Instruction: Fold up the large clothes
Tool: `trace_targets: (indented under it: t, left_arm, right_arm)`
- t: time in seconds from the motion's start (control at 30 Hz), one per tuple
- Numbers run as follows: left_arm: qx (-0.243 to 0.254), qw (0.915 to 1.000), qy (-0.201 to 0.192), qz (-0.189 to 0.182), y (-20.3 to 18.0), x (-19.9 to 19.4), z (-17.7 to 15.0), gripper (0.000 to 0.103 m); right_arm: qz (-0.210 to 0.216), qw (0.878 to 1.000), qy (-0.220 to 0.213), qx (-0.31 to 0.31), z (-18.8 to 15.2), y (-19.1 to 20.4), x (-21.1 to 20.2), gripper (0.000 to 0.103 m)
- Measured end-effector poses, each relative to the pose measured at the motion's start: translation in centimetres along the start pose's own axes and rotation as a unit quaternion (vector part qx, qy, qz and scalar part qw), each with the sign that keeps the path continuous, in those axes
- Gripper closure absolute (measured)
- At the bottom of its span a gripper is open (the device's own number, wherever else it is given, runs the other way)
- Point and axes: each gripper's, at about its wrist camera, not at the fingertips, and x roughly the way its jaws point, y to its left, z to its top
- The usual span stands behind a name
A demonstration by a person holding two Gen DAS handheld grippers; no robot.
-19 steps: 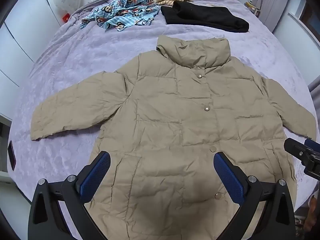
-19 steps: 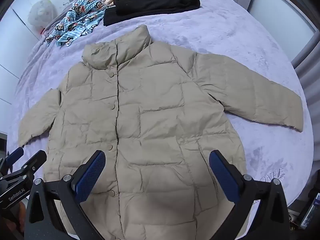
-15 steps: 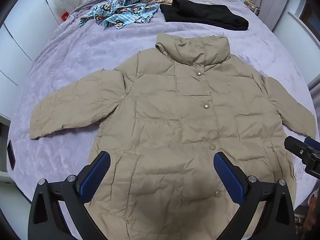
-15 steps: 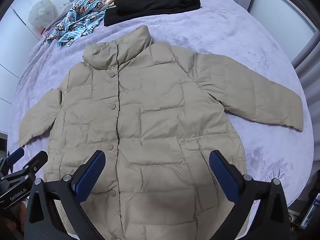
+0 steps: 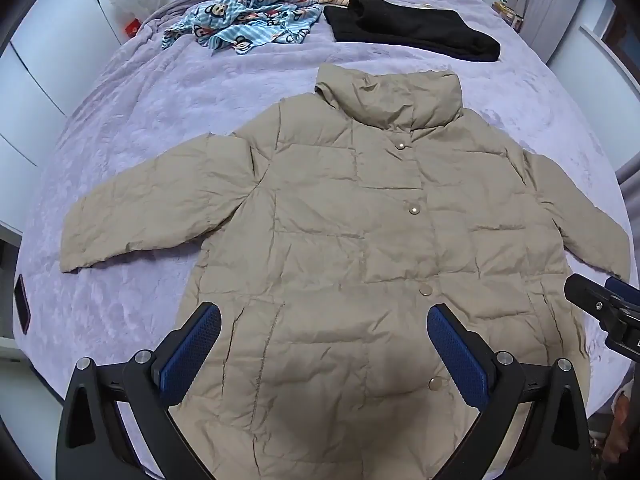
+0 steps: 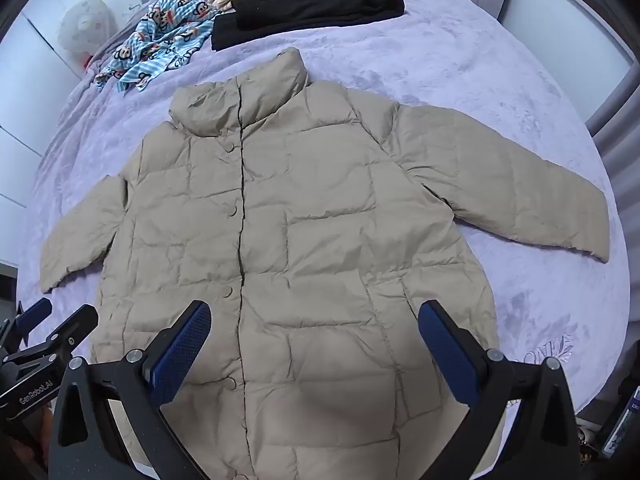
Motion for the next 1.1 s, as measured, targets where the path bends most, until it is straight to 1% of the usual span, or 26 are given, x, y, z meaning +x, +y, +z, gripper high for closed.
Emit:
trace_targets:
  t: [1.1]
  left_arm:
    - [0.000,1.0000,0.000,0.002,0.51,-0.04,-0.18,0.000]
  right_arm:
    - [0.003,1.000,0.004,0.002,-0.41,0.52,0.52,0.000]
